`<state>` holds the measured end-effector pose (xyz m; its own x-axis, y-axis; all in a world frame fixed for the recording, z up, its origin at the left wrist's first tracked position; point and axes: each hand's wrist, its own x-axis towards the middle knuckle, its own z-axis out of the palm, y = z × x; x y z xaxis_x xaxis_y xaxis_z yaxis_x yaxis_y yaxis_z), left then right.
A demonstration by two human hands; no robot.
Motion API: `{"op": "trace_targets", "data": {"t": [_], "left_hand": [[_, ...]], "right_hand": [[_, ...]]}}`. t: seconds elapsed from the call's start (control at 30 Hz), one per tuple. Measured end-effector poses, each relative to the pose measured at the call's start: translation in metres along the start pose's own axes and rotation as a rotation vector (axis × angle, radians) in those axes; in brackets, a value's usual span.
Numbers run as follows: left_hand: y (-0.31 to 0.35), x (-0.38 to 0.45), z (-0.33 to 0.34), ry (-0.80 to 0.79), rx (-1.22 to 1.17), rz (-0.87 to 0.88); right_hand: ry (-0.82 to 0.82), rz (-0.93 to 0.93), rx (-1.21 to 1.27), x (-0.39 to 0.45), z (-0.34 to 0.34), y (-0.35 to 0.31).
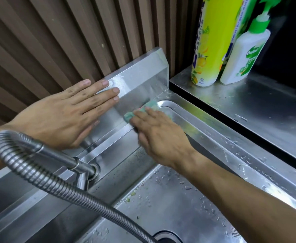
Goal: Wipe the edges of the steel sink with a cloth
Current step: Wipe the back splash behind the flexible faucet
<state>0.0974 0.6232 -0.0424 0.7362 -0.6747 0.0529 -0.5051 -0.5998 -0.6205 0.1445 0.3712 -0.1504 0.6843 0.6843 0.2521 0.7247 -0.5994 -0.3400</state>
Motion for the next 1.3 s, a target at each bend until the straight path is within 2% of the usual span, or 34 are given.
{"op": "trace_targets", "data": {"t": [0.17,0.33,0.63,0.8,0.9,1.0,1.07,1.13,1.2,1.3], "left_hand": [[0.000,0.000,0.000,-0.013,-0.002,-0.002],[-0.002,0.000,-0.001,-0.020,-0.016,0.015],[0.000,0.000,-0.003,-0.044,-0.036,-0.002],[-0.001,0.001,-0.003,-0.053,-0.063,-0.017],[0.000,0.001,-0.003,-0.068,-0.071,-0.026],[0.000,0.001,-0.003,-0.068,-0.078,-0.029],[0.000,0.001,-0.003,-0.064,-0.074,-0.029],[0.000,0.000,-0.003,-0.057,-0.073,-0.031],[0.000,0.000,-0.002,-0.051,-0.080,-0.028],[-0.001,-0.001,-0.001,-0.051,-0.079,-0.031]], "right_hand": [[-0.014,0.299,-0.135,0.020,-0.009,0.017],[0.033,0.427,-0.150,0.031,-0.005,0.011],[-0.003,0.606,-0.178,0.051,-0.017,0.017],[0.020,0.566,-0.278,0.035,-0.012,0.011],[0.003,0.470,-0.252,0.010,-0.006,-0.010],[0.030,0.345,-0.117,-0.002,0.007,-0.035],[0.049,0.195,0.045,-0.010,0.016,-0.040],[0.049,0.059,0.101,-0.017,0.014,-0.030],[0.048,0.074,0.020,-0.015,0.007,-0.012],[0.071,0.277,0.008,0.002,-0.005,-0.001]]}}
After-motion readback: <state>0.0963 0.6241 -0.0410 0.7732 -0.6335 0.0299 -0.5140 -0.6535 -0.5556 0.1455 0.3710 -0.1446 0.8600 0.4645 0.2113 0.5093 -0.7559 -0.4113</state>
